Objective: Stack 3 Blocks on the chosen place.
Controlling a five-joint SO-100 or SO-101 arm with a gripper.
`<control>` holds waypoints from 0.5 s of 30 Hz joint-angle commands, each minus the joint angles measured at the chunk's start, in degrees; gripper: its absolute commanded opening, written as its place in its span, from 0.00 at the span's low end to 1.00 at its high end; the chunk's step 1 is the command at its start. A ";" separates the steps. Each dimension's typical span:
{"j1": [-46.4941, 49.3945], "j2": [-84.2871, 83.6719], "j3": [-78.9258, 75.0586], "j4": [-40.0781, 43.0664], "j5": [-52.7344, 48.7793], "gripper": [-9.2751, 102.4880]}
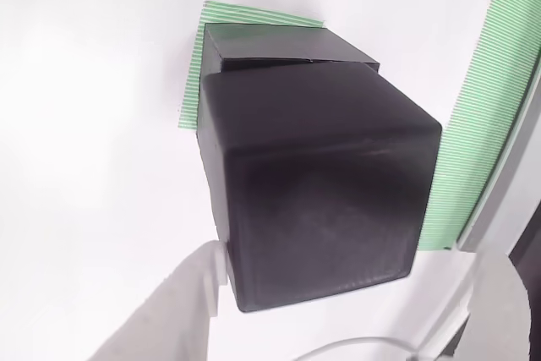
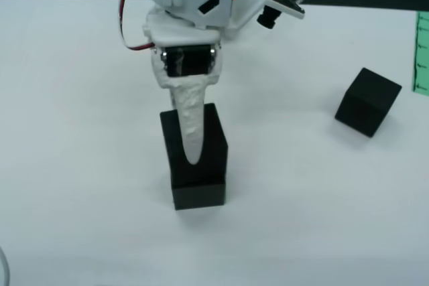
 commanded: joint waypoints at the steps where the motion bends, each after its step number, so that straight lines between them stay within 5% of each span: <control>1: -1.23 6.86 0.70 0.00 -1.49 0.40; 15: -18.19 23.38 18.02 0.00 -10.37 0.40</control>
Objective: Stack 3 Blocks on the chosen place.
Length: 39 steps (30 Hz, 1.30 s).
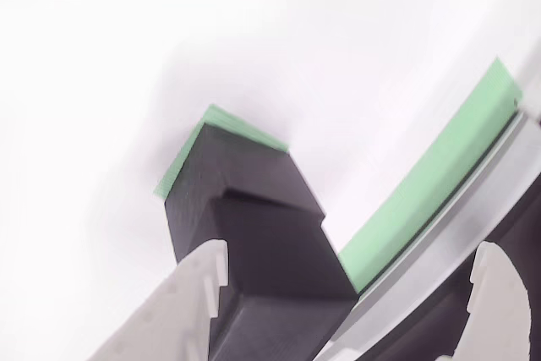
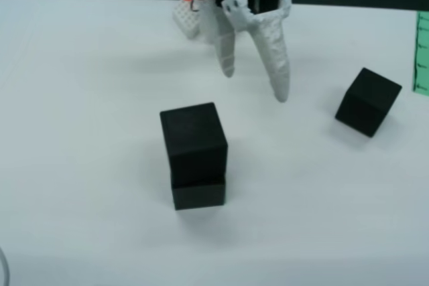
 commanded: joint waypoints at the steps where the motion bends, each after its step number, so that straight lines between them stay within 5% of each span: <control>1: -4.75 2.72 1.58 0.00 -0.79 0.40; 39: -36.04 3.52 2.64 -0.18 7.91 0.40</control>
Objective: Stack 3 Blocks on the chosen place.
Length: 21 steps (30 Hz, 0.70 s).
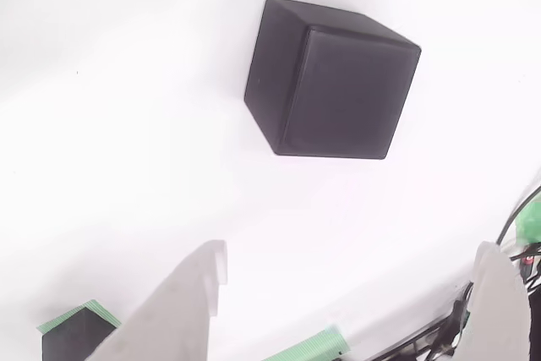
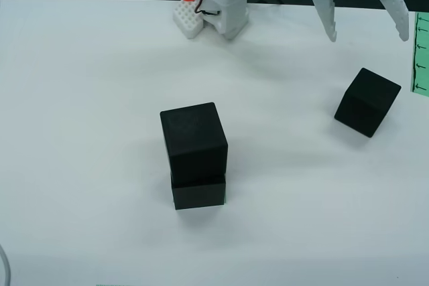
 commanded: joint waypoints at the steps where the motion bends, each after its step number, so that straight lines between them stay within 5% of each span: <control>1: -1.41 1.23 -1.14 -0.18 0.88 0.40; 21: -3.78 -18.19 -12.04 -0.09 2.99 0.44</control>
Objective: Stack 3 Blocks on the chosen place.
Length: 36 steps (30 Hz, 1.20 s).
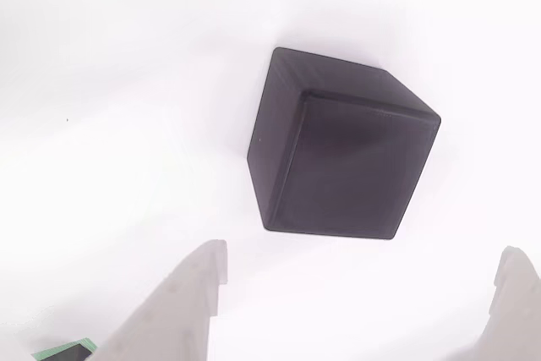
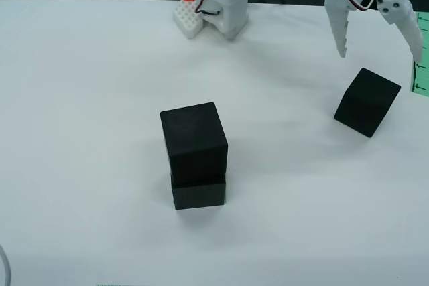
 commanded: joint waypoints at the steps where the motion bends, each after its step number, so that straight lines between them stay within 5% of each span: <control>1: 0.00 -2.90 -4.83 -0.09 1.14 0.44; 36: -3.08 -25.84 -18.28 -0.09 15.21 0.44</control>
